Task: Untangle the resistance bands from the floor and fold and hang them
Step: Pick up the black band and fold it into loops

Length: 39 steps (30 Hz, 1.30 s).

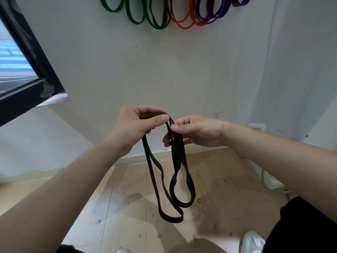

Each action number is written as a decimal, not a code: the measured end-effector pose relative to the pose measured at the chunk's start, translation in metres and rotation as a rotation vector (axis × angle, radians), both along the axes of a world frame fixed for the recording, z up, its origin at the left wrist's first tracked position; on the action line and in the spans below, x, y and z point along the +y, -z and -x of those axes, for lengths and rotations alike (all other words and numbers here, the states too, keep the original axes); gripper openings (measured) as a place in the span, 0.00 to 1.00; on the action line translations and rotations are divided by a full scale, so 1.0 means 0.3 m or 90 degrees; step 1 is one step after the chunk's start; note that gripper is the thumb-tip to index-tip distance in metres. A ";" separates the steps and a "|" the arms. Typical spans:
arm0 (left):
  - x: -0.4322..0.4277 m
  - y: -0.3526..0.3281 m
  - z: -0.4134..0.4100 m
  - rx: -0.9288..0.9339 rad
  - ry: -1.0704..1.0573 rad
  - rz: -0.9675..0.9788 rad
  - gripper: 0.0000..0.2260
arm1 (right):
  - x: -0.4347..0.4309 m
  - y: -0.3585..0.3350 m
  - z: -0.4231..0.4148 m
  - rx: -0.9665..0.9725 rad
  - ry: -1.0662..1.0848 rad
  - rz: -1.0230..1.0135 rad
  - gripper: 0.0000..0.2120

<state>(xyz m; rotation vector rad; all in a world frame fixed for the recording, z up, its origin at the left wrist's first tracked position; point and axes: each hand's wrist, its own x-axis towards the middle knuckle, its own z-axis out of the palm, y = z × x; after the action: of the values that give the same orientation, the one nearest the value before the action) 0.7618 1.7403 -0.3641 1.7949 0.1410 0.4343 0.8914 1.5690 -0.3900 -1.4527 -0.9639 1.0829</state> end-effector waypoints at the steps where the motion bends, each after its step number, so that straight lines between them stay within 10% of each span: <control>1: -0.001 0.000 0.001 -0.002 0.003 -0.005 0.06 | -0.003 0.000 -0.001 0.001 -0.006 -0.003 0.11; 19: 0.150 -0.025 0.033 -0.078 -0.013 0.063 0.15 | -0.100 0.031 -0.082 -0.009 -0.032 0.128 0.18; 25: 0.208 0.029 0.065 0.095 0.092 -0.042 0.28 | -0.141 -0.002 -0.099 0.018 0.040 0.069 0.17; 31: 0.114 0.051 0.046 0.209 0.181 -0.155 0.18 | -0.144 -0.057 -0.060 0.051 0.059 -0.008 0.19; 39: -0.041 0.018 -0.004 0.033 0.181 0.013 0.11 | -0.100 -0.063 0.003 0.037 0.030 0.000 0.16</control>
<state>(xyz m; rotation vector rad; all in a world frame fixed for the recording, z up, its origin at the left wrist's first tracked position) 0.7631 1.7279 -0.3695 1.7737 -0.0741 0.1829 0.8904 1.5391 -0.3710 -1.4293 -0.8839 1.0851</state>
